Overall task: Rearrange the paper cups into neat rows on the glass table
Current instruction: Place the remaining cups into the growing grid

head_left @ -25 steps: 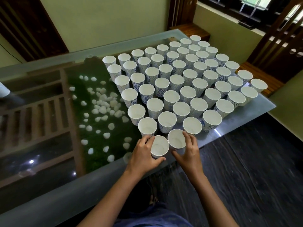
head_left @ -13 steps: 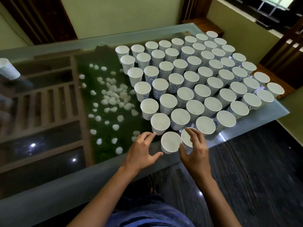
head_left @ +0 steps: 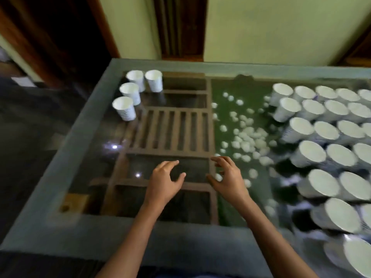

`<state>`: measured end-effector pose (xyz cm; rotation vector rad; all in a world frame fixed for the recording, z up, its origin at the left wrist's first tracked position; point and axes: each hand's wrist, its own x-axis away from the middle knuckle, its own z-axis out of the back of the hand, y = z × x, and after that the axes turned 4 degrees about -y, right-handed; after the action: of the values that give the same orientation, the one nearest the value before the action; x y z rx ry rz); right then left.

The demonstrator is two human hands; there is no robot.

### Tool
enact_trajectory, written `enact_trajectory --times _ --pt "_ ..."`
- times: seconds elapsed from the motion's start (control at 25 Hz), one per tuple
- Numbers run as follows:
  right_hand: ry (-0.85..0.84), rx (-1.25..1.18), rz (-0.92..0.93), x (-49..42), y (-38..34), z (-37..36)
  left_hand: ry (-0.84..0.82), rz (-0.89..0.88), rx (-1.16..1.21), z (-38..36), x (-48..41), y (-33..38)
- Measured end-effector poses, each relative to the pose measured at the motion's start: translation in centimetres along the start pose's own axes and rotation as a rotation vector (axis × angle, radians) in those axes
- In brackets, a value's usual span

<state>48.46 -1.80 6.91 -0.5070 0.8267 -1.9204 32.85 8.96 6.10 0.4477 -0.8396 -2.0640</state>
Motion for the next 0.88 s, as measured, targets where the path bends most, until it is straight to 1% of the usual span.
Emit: enact_trajectory --times 0.08,0.2,0.36,0.56,0.76,0.88 --pt "-0.072 -0.003 0.038 -4.7 -3.7 -3.7 0.065 0.056 -0.022 4.2 -2.5 -4.5" --pt "-0.144 -0.018 0.066 -11.3 -8.4 -8.2 0.078 0.120 -0.070 9.2 -6.5 -10.0" --pt "-0.169 -0.017 0.043 -18.5 -11.8 -11.9 0.099 0.146 -0.058 12.7 -12.5 -13.8" --pt "-0.119 0.046 0.017 -27.8 -13.5 -14.5 0.222 0.163 0.012 13.6 -21.1 -15.5" --pt "-0.055 0.007 0.005 -35.2 -13.1 -16.6 0.141 0.208 0.017 12.1 -27.1 -16.8" --pt "-0.046 -0.007 -0.009 -38.0 -12.9 -17.9 0.161 0.234 0.009 12.1 -28.5 -18.0"
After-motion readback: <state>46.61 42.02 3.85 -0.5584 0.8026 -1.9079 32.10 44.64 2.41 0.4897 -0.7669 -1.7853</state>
